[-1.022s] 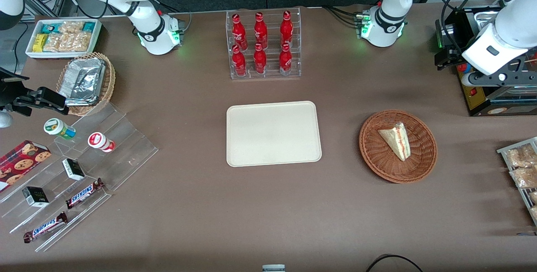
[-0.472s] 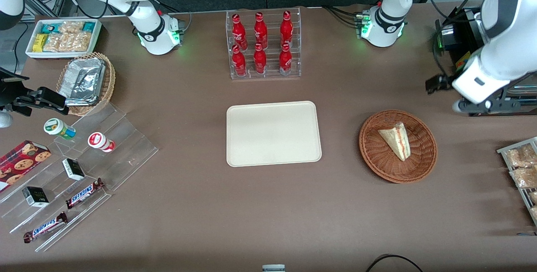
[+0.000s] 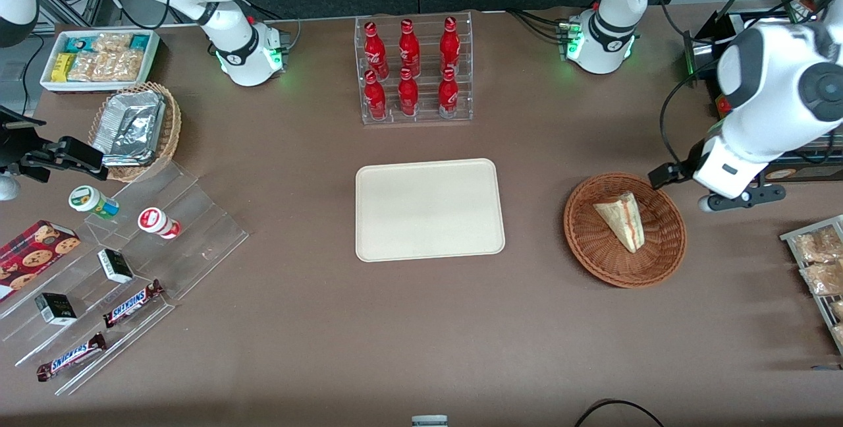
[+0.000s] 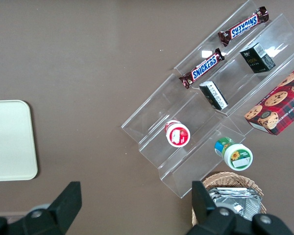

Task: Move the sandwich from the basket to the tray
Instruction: 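Move the left gripper over the wrapped sandwich in the wicker basket, then lower the left gripper and close it on the sandwich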

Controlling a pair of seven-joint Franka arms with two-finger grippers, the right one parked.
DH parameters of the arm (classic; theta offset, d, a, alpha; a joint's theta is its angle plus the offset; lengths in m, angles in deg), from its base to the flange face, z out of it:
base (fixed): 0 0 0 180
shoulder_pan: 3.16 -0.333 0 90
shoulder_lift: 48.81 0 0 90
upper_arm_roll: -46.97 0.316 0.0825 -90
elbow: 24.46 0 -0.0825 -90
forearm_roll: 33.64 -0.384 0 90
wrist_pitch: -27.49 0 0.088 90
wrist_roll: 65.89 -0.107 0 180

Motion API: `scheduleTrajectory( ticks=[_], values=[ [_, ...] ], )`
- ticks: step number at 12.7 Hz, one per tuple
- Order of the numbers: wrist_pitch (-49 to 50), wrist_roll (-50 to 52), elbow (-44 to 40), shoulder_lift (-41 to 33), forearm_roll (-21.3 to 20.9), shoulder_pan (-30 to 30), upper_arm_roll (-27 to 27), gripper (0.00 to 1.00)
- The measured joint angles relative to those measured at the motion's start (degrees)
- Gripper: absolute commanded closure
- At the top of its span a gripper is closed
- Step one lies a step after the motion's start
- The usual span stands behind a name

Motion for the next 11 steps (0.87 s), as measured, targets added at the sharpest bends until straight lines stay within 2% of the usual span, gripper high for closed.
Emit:
scheduleTrajectory(
  ticks=[5,11],
  values=[
    [-13.9,12.9,6.7,4.2,0.1,0.4,-0.4,0.00],
    [-18.8,17.9,8.8,8.7,0.1,0.6,-0.7,0.00]
  ],
)
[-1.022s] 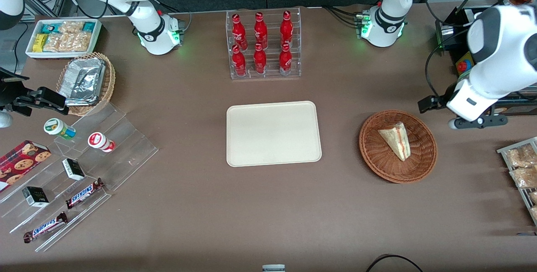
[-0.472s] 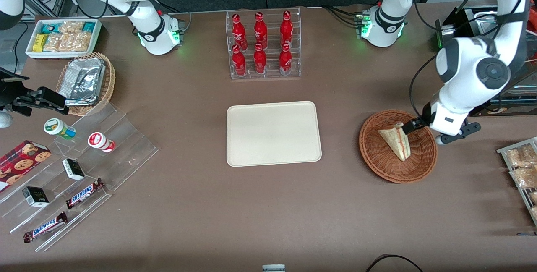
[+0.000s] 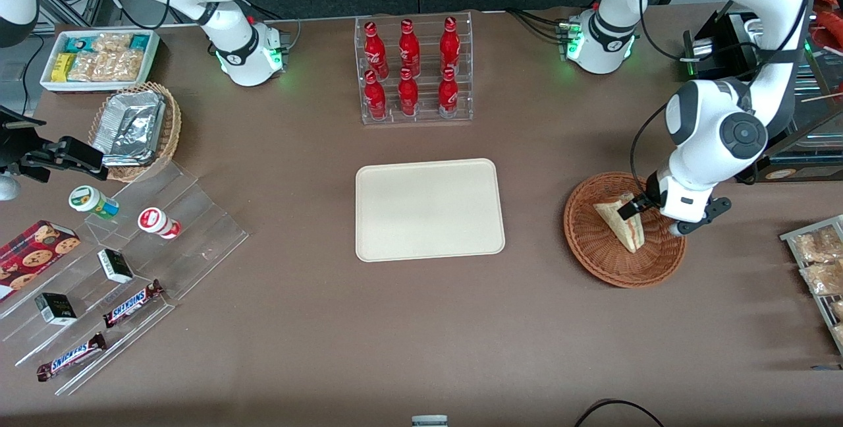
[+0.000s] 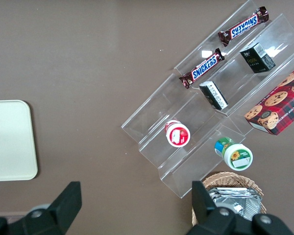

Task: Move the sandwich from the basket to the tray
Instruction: 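Lower the left gripper and close it on the sandwich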

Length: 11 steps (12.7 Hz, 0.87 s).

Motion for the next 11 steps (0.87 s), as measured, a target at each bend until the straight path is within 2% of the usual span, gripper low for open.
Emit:
scheduleTrajectory(
  ticks=[2,3,4,5,6,11],
  values=[
    [-0.7,0.1,0.9,1.4,0.0,0.0,0.0,0.00],
    [-1.0,0.2,1.3,2.1,0.0,0.0,0.0,0.06],
    [-1.3,0.3,1.6,2.7,0.1,0.0,0.0,0.30],
    [-1.6,0.4,1.7,3.2,0.5,0.0,0.0,0.67],
    [-1.7,0.4,1.7,3.6,1.1,0.0,0.0,1.00],
    [-1.7,0.9,1.5,3.7,1.7,0.2,-0.2,1.00]
  ],
)
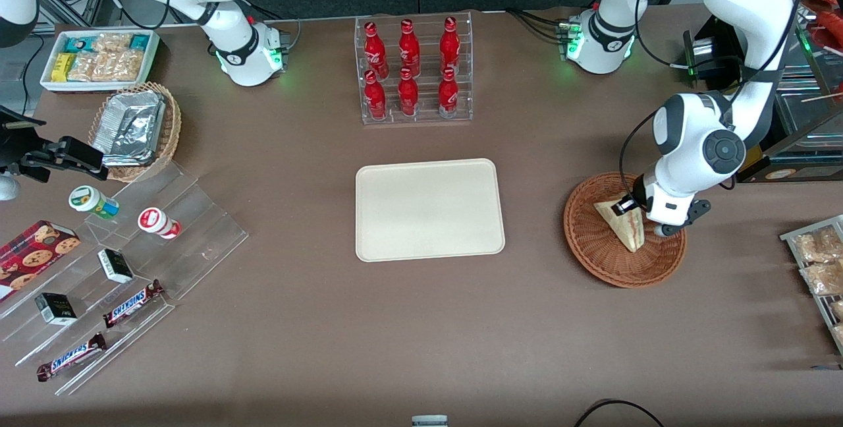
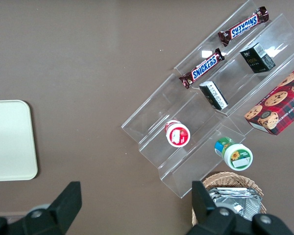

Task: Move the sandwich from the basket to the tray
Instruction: 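Lower the left gripper and close it on the sandwich, then lift the sandwich and carry it over the cream tray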

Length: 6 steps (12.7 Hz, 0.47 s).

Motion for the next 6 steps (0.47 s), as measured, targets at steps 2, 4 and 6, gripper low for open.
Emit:
scheduleTrajectory(
  ticks=[2,4,6],
  values=[
    [1.5,0.1,-1.3,0.0,0.0,1.1,-0.1,1.00],
    [7.3,0.1,-5.4,-0.2,0.0,2.2,-0.2,1.00],
    [14.5,0.1,-11.4,-0.5,0.0,3.6,-0.2,1.00]
  ],
)
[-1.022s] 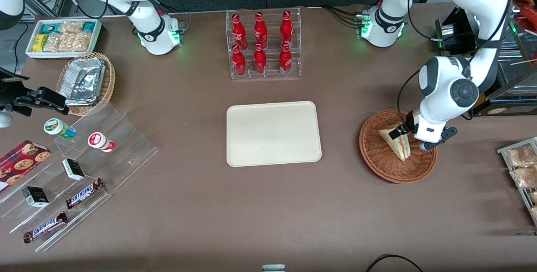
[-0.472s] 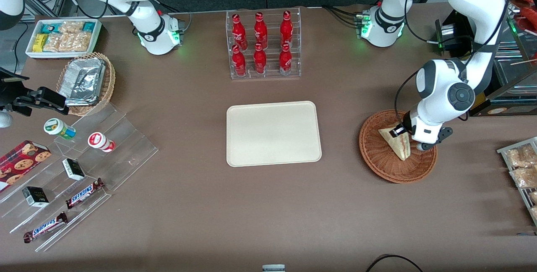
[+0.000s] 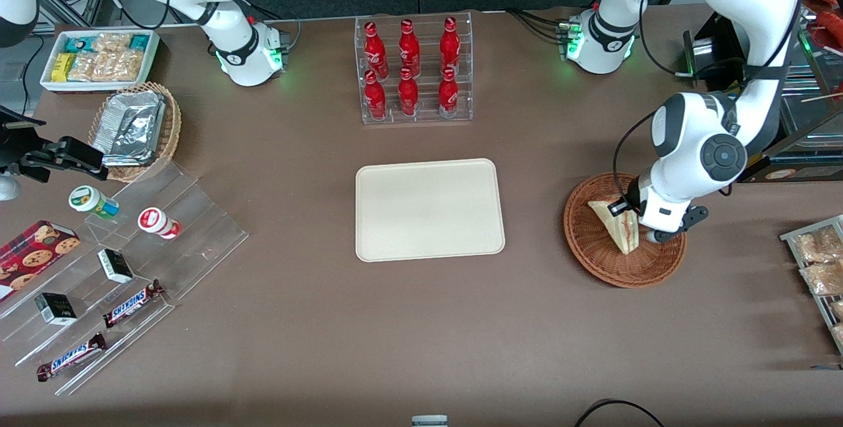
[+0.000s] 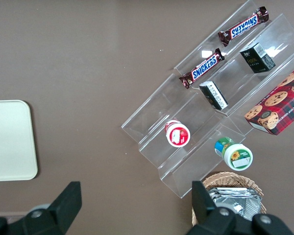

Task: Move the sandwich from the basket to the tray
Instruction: 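Lift the sandwich and carry it over the cream tray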

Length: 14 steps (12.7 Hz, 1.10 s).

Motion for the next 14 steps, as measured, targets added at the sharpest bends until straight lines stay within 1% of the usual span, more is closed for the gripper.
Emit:
scheduleTrajectory(
  ticks=[2,4,6,8,11,14],
  values=[
    [4.5,0.0,-4.7,-0.1,0.0,2.2,-0.1,1.00],
    [5.4,0.0,-6.8,-0.1,0.0,5.6,-0.2,1.00],
    [5.4,0.0,-8.0,0.2,0.0,10.1,-0.3,1.00],
    [5.4,0.9,-9.6,1.5,0.1,16.0,-0.4,1.00],
    [5.2,5.2,-14.4,6.5,0.0,24.8,-0.5,1.00],
    [5.0,8.3,-22.2,14.4,0.0,30.9,-0.5,1.00]
  ],
)
